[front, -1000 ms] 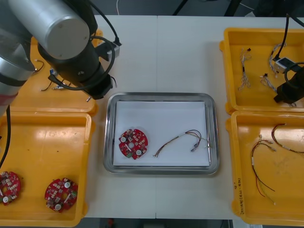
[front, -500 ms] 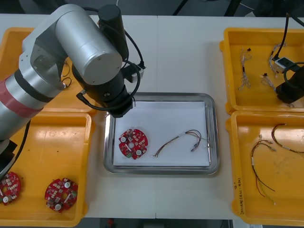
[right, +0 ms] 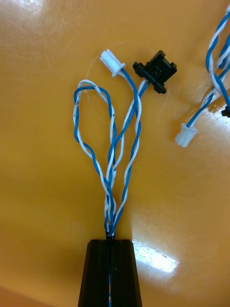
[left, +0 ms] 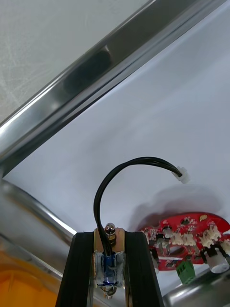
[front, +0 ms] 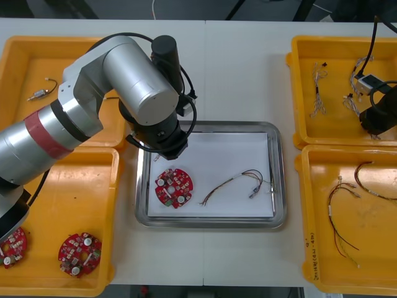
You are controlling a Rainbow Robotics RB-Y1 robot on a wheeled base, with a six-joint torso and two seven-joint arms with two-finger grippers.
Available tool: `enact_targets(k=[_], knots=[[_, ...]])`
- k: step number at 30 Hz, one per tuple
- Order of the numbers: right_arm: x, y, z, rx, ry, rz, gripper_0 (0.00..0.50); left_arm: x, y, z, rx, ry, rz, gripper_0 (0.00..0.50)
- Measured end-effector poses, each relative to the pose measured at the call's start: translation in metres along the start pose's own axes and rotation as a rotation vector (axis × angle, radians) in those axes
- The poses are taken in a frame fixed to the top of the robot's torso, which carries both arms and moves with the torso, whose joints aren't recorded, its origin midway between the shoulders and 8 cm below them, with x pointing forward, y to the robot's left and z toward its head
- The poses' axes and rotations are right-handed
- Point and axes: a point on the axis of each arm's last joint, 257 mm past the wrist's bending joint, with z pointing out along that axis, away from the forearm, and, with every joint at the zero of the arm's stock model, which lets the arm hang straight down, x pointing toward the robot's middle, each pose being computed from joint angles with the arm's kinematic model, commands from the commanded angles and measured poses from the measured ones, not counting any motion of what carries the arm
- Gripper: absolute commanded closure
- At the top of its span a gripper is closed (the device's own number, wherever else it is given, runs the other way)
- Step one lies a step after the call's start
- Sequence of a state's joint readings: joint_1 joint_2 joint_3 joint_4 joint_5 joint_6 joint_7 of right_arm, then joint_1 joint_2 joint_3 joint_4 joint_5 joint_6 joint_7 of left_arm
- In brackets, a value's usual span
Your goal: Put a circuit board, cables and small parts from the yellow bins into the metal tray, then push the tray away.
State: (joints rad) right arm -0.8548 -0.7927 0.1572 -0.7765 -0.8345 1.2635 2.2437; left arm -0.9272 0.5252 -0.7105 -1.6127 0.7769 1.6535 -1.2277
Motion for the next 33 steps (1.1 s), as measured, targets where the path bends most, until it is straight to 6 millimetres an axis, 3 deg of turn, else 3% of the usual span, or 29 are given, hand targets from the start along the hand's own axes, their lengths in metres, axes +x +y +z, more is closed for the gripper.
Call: enact_targets(k=[7,17,19,20,24,33], knots=[[0.002,0.013,-0.007,-0.044,0.033,-0.015,0.5,-0.005,-0.005,0.011,0.001,-0.019,0.013,0.5],[-0.014,0.03,-0.037,-0.097,0.026,-0.064,0.5,-0.003,-0.007,0.018,-0.006,-0.019,0.025,0.494],[-0.016,0.031,-0.044,-0.103,0.026,-0.07,0.5,-0.003,-0.006,0.018,-0.006,-0.018,0.024,0.388],[-0.016,0.032,-0.048,-0.107,0.028,-0.075,0.5,-0.004,-0.006,0.018,-0.006,-0.019,0.024,0.269],[-0.019,0.036,-0.064,-0.123,0.031,-0.09,0.5,-0.004,-0.006,0.018,-0.006,-0.019,0.023,0.0],[-0.027,0.051,-0.109,-0.138,0.049,-0.086,0.5,-0.004,-0.007,0.018,-0.005,-0.02,0.022,0.0]])
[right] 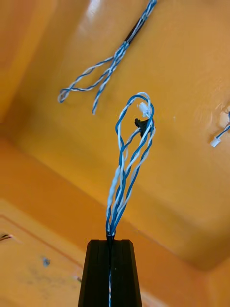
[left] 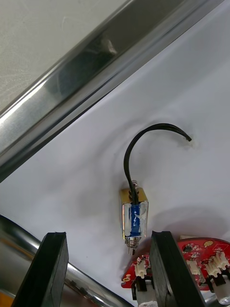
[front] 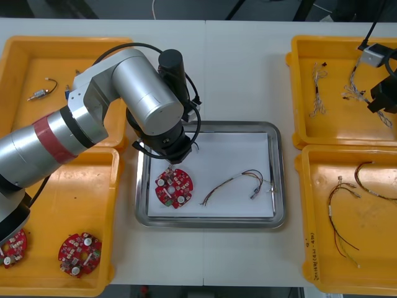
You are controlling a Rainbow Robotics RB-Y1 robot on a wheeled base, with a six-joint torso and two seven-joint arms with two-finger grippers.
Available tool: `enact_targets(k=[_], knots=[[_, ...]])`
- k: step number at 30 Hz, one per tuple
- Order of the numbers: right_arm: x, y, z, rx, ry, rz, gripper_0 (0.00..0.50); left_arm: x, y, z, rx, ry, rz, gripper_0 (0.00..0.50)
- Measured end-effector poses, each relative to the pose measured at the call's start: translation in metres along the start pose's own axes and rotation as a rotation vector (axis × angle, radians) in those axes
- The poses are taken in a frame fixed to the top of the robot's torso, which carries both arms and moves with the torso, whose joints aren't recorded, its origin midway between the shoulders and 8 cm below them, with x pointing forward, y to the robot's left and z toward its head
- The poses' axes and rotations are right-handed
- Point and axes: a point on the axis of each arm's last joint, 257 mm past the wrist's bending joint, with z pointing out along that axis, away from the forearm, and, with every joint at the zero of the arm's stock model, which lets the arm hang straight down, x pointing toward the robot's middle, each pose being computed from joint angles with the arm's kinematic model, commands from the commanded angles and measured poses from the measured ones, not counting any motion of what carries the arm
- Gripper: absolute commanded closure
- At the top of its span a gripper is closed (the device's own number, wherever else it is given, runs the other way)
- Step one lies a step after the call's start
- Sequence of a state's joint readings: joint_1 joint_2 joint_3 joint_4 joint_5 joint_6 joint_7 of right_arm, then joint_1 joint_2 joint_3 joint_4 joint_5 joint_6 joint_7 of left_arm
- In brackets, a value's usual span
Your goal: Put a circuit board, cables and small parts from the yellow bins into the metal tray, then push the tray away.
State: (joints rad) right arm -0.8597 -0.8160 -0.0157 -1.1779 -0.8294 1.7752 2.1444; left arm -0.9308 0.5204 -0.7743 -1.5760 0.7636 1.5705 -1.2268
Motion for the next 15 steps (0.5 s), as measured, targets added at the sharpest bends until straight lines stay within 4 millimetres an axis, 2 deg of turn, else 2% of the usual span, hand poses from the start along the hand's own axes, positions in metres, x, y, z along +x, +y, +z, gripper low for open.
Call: enact_targets(k=[8,15], knots=[[-0.01,0.024,-0.033,0.035,0.018,-0.013,0.5,0.0,0.0,0.0,0.0,-0.001,-0.003,0.0],[-0.028,0.028,-0.055,0.078,-0.047,0.01,0.5,-0.002,0.001,-0.002,0.001,-0.006,-0.021,0.0]])
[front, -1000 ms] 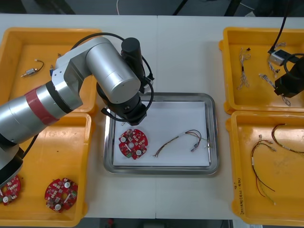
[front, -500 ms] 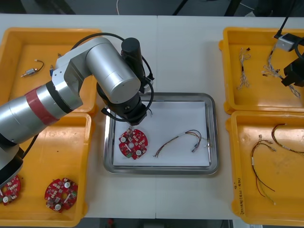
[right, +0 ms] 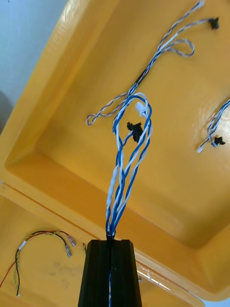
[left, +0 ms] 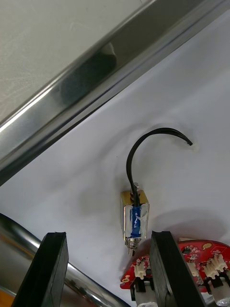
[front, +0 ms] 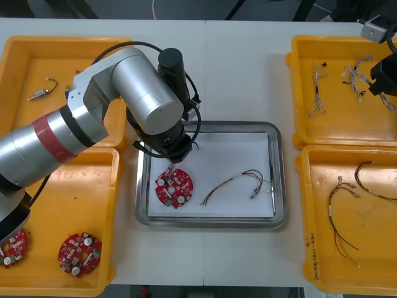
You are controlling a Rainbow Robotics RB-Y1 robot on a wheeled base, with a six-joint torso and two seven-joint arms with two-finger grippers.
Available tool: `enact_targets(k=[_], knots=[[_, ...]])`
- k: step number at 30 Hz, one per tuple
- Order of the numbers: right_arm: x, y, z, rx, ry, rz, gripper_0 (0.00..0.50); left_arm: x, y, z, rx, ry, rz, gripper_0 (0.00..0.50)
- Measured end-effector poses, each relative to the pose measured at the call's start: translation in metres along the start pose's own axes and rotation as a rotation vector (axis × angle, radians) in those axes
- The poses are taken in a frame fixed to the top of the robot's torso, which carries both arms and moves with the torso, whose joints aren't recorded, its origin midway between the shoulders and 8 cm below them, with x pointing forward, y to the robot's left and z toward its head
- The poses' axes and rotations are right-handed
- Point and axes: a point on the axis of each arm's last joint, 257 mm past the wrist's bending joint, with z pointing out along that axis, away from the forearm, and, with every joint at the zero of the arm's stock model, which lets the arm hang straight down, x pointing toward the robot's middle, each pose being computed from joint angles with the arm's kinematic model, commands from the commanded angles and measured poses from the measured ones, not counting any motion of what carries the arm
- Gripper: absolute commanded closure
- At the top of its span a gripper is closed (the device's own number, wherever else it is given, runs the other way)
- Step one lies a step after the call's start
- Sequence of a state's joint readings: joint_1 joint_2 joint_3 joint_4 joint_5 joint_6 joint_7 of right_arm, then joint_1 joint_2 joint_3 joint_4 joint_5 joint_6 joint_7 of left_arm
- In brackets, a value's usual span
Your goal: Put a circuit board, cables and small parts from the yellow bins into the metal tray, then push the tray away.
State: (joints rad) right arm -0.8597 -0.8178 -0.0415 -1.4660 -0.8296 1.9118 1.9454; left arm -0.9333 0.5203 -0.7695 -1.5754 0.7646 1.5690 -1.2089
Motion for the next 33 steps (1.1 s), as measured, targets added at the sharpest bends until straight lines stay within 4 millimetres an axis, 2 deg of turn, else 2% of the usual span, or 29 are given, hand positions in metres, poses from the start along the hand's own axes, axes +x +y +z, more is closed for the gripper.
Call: enact_targets(k=[6,14,21,28,33], knots=[[-0.013,-0.002,-0.022,0.023,-0.072,-0.016,0.5,0.0,0.01,-0.013,-0.001,0.017,-0.058,0.0],[-0.02,0.002,-0.034,0.033,-0.103,-0.049,0.5,-0.001,0.02,-0.054,0.044,0.039,-0.12,0.0],[-0.034,0.03,-0.043,-0.034,-0.158,-0.125,0.5,-0.002,0.033,-0.092,0.068,0.024,-0.144,0.0],[-0.047,0.056,-0.058,-0.013,-0.198,-0.239,0.5,0.009,0.057,-0.107,0.023,0.03,-0.152,0.0],[-0.051,0.085,-0.058,-0.013,-0.196,-0.336,0.5,0.013,0.079,-0.118,0.011,0.019,-0.177,0.0]])
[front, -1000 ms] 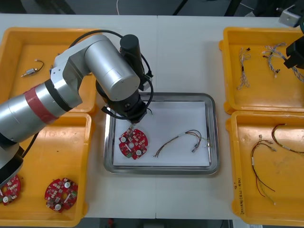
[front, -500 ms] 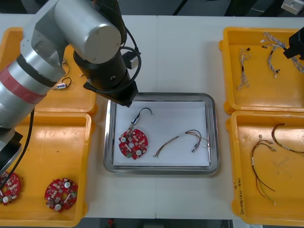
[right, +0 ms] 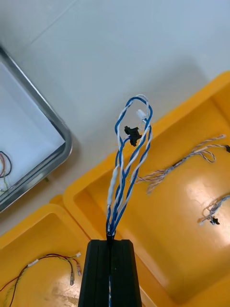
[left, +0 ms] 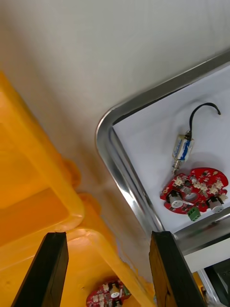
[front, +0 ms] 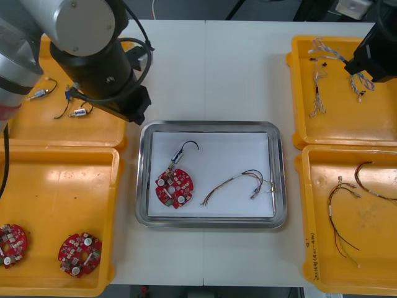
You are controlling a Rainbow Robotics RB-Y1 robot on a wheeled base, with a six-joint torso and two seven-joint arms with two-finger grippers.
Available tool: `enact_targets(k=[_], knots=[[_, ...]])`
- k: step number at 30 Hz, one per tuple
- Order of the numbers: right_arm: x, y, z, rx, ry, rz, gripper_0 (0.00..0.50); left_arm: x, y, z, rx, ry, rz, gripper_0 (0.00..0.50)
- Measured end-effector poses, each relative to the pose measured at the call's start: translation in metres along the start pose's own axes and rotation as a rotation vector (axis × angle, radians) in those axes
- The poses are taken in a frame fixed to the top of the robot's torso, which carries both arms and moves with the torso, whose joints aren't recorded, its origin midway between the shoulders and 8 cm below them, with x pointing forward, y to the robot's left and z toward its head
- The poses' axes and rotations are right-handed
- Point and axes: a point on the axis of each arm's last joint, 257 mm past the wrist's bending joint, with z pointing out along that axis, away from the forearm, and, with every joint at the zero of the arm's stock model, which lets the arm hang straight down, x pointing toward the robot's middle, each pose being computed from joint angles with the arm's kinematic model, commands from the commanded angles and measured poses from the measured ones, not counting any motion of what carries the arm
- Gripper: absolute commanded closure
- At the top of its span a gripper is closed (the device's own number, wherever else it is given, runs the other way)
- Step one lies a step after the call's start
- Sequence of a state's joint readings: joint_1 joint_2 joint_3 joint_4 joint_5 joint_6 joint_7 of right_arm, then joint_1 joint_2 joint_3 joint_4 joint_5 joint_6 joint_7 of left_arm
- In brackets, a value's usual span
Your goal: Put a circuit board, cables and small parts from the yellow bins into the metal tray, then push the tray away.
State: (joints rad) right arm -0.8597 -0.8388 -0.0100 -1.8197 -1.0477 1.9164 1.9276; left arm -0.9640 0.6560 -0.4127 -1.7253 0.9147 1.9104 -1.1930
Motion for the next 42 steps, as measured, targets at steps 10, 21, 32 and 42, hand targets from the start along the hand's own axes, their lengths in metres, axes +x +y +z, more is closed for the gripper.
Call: enact_targets(k=[10,21,32,42], knots=[[-0.007,0.054,0.014,-0.122,0.024,-0.127,0.5,0.002,0.044,-0.021,-0.03,-0.016,0.216,0.0],[-0.009,0.098,0.038,-0.148,0.137,-0.308,0.5,0.009,0.087,-0.026,-0.011,0.008,0.18,0.0],[-0.038,0.126,0.062,-0.127,0.124,-0.434,0.5,0.029,0.129,-0.02,0.004,0.081,0.589,0.0],[-0.044,0.148,0.096,-0.108,0.125,-0.522,0.5,0.026,0.16,-0.009,0.017,0.052,0.484,0.0]])
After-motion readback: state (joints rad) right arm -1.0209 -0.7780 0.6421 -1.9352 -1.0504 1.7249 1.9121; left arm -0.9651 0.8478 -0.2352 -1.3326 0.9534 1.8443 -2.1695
